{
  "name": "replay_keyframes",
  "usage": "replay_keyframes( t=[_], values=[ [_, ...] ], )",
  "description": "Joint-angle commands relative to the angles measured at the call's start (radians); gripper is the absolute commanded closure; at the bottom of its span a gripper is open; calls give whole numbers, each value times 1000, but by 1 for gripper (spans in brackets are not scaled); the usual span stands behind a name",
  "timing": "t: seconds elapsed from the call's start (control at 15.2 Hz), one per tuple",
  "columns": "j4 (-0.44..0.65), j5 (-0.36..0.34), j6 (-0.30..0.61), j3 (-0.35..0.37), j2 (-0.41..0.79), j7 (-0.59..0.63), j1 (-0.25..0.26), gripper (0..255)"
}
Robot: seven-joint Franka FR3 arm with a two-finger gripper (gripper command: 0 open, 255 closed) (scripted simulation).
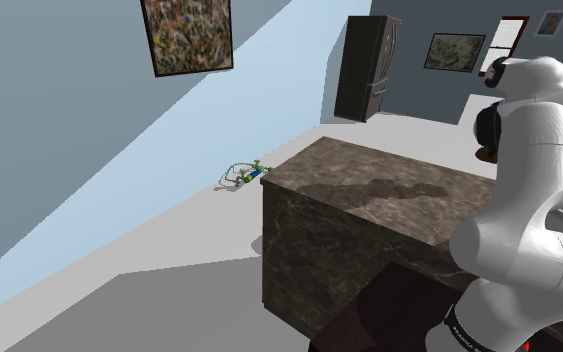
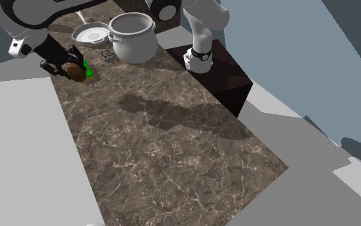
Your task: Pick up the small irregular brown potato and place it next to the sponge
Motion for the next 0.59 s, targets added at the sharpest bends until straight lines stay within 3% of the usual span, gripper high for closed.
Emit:
replay_keyframes(
  t=[0.0, 0.53],
  values=[
    [-61, -5, 41, -5, -14, -10, 19, 255],
    [-185, -4, 151, -7, -18, -30, 52, 255]
  ],
)
